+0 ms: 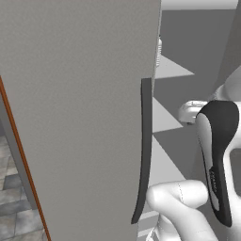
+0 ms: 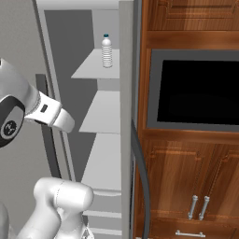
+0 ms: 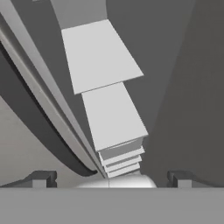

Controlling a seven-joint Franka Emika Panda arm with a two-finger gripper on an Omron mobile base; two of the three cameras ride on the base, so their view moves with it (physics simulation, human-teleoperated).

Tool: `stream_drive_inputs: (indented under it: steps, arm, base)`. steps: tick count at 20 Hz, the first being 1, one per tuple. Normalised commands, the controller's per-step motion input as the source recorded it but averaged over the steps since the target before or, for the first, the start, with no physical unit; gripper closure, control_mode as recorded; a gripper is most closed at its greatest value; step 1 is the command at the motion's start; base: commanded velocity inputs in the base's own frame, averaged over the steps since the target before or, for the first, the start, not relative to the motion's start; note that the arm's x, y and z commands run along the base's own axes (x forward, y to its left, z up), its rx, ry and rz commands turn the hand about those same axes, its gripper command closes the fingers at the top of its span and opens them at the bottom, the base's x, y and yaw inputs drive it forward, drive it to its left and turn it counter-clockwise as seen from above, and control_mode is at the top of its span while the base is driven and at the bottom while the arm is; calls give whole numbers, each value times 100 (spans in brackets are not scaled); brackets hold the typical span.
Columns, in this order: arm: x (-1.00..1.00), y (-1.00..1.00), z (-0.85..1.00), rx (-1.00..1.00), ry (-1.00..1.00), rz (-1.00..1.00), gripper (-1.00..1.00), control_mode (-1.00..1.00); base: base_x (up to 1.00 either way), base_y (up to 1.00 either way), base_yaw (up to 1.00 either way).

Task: Take the bottled waters from the counter and place them in the freezer to freeze. Close the freezer door after placing the bottles.

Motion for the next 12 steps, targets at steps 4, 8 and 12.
stream_drive_inputs:
  steps: [4, 8, 12]
  arm:
    - [0, 0, -27, 0, 5, 4, -100, -100]
    - [-2, 0, -35, 0, 1, 5, -100, -100]
    - [0, 0, -26, 0, 9, 3, -100, -100]
  base:
    - [0, 0, 0]
    - [0, 0, 0]
    - [0, 0, 0]
